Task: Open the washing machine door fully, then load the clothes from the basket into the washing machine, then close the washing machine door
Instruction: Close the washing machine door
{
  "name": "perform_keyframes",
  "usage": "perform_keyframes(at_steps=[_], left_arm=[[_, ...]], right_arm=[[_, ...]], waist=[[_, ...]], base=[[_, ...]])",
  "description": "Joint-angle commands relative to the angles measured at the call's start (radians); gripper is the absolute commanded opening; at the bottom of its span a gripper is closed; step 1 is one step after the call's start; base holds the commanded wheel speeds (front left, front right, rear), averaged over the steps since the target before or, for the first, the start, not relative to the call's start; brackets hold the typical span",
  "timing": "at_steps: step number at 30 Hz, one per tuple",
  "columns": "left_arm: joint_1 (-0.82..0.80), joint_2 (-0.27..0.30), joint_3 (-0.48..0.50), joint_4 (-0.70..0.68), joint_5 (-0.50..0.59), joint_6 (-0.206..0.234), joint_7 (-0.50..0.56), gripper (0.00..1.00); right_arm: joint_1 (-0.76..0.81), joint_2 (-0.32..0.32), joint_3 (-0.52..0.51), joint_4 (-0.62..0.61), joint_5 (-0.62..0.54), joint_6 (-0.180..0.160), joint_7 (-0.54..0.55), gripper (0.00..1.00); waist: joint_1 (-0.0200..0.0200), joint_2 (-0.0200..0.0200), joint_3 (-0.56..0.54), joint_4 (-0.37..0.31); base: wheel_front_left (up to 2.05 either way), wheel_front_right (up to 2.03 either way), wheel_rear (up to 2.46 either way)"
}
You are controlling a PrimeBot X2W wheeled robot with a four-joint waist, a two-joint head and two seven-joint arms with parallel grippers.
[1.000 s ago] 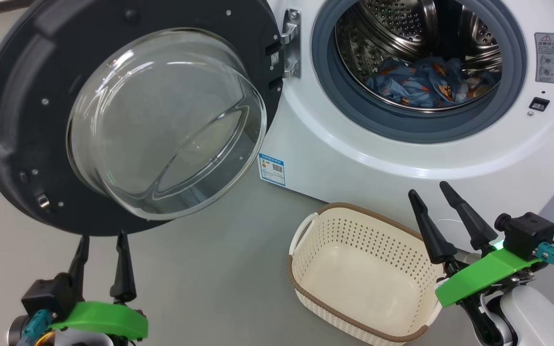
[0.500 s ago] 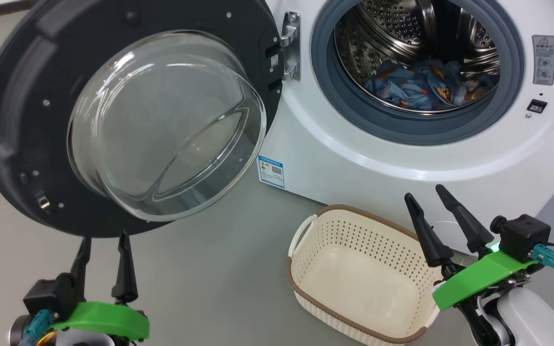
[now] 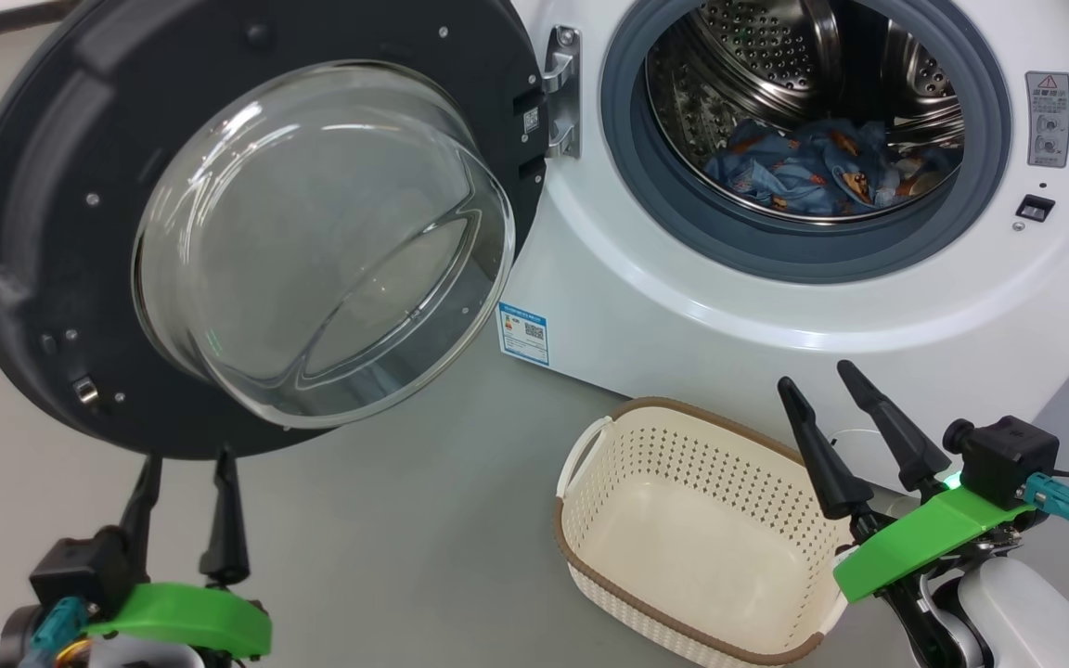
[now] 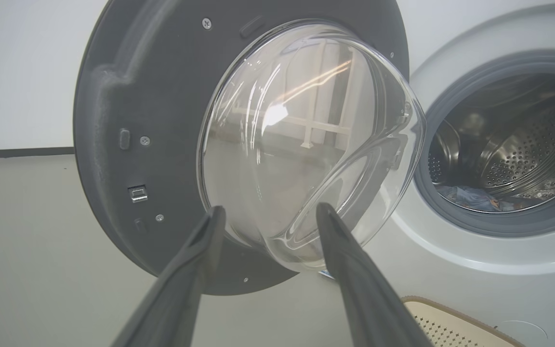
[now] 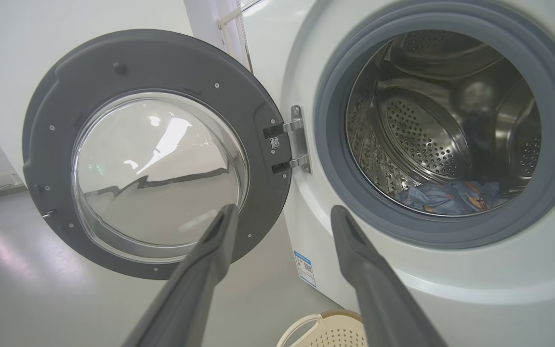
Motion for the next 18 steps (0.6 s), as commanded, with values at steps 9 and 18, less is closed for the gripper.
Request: perform_keyframes(at_steps=[9,18], left_arm=[[-0.071,0.097,0.056,-0.117,-0.001,-0.011,0.009,0.0],[-0.151,0.185,0.115,-0.288,-0.041,-0.033,0.067,0.0]], right_arm=[[-0.003,-0.017,0.009,-0.021,0.008,0.004,-0.008,1.0],[0.001,-0.018,-0.002,-0.024,0.004,0.004,-0.008,1.0]], waist=[[0.0,-0.0001,0.0,0.003],[0.0,-0.0001,0.002,0.009]], base=[[0.0,0.0,0.0],[0.0,0.0,0.0]])
